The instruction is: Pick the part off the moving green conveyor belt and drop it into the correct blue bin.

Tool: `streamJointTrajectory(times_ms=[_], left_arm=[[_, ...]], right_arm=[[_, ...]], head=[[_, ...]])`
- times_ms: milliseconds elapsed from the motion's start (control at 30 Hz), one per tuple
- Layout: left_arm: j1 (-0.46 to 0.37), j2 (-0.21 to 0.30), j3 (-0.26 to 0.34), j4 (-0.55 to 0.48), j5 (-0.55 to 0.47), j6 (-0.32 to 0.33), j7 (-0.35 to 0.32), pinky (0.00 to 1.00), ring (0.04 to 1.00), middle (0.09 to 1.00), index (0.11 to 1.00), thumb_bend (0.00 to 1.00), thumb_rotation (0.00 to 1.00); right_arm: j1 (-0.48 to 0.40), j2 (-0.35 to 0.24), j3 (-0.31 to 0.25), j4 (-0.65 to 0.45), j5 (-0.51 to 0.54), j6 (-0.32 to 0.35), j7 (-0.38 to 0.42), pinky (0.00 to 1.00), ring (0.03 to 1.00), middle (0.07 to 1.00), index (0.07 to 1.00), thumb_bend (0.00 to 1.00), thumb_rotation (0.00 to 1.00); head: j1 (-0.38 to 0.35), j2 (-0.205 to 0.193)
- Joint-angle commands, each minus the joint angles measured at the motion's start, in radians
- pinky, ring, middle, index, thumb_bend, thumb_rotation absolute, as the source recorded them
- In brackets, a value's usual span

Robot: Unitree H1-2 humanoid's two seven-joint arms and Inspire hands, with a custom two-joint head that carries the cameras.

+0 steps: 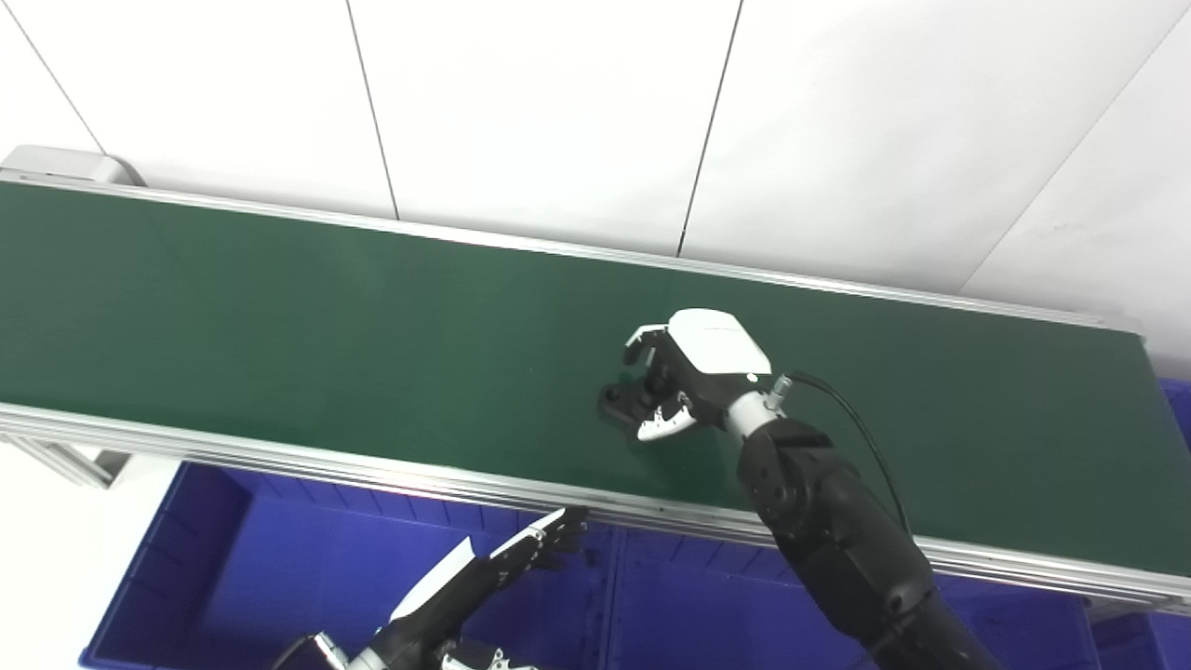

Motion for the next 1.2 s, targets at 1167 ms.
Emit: streamJointTrajectory(times_ms=[1167], left_arm=[[0.016, 0.021, 0.017, -0.129, -0.020, 0.059, 0.006, 0.84, 0.895, 0.931, 0.951, 0.72, 0.26]], right_arm=[[0.330, 0.025, -0.135, -0.712, -0.133, 0.076, 0.185, 0.15, 0.216, 0.471, 0.488, 0.53, 0.00]], head=[[-0.021, 0.076]])
